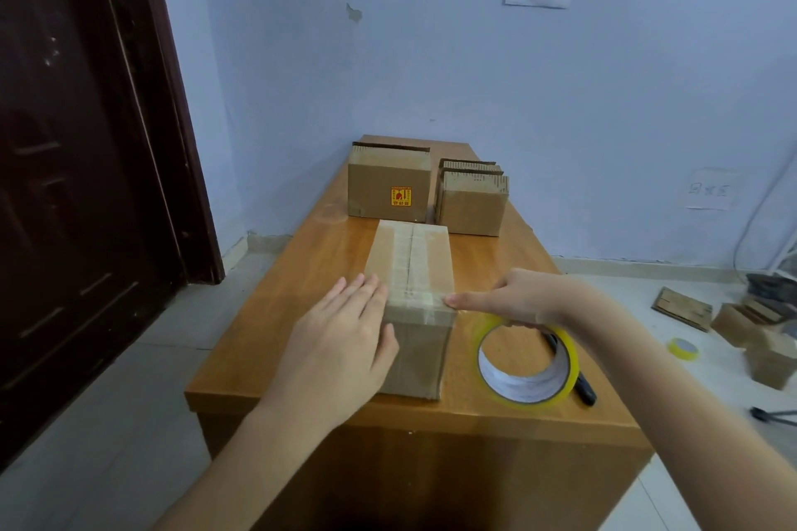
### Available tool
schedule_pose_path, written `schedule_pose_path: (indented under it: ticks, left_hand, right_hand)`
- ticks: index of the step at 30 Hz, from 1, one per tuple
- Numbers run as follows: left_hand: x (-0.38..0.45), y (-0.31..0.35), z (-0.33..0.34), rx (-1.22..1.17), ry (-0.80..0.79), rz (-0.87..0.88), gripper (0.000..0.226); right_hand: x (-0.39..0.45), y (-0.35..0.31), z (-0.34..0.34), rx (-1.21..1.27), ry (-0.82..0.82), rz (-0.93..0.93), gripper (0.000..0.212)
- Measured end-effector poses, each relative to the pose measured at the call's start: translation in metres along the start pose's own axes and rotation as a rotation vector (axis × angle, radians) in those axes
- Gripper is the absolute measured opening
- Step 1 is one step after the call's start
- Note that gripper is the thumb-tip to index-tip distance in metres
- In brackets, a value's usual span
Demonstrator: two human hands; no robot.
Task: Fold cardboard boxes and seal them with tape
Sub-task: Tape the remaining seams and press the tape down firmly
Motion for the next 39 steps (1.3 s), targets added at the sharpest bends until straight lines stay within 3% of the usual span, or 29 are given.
schedule_pose_path:
  ticks: [4, 14, 18, 23, 29, 31, 34, 36, 39]
  left_hand:
    - [0.009, 0.024, 0.005, 0.001, -0.072, 0.02, 0.052]
    - [0.011, 0.057, 0.024, -0.034, -0.034, 0.121, 0.058]
    - [0.015, 0.049, 0.021, -0.067, 0.036, 0.122, 0.044]
    - [0.018, 0.049, 0.019, -0.087, 0.121, 0.131, 0.032]
    - [0.021, 0.048, 0.025, -0.101, 0.152, 0.078, 0.041]
    - [0.02, 0.049, 0.027, -0.08, 0.145, 0.073, 0.048]
    - [0.019, 0.051, 0.029, -0.039, 0.133, 0.094, 0.058]
    - [0.018, 0.05, 0.029, -0.031, 0.139, 0.106, 0.059]
    - [0.017, 0.049, 0.028, -0.026, 0.135, 0.108, 0.067]
  right_hand:
    - [0.002, 0.001, 0.001, 0.001, -0.007, 0.004, 0.083]
    - [0.0, -0.002, 0.002, 0.032, -0.007, -0.011, 0.07]
    - [0.001, -0.003, 0.005, 0.051, -0.023, -0.062, 0.071]
    - [-0.013, 0.005, -0.006, 0.237, 0.019, -0.214, 0.056]
    - [-0.031, 0.033, 0.012, 0.623, 0.274, -0.402, 0.054]
    - [-0.035, 0.033, 0.027, 0.662, 0.393, -0.441, 0.059]
    - [-0.04, 0.031, 0.034, 0.675, 0.644, -0.426, 0.044]
    - [-0.043, 0.028, 0.028, 0.77, 0.692, -0.429, 0.031]
    - [-0.046, 0.024, 0.013, 0.715, 0.694, -0.469, 0.037]
Point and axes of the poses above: each hand's wrist, its own x-axis towards the middle knuckle, its own z-axis out of the palm, y = z × x, the point moved 8 cm from there along x, towards the middle knuckle, and after that the axes turned 5 degrees about -x, right-handed, at the moved point
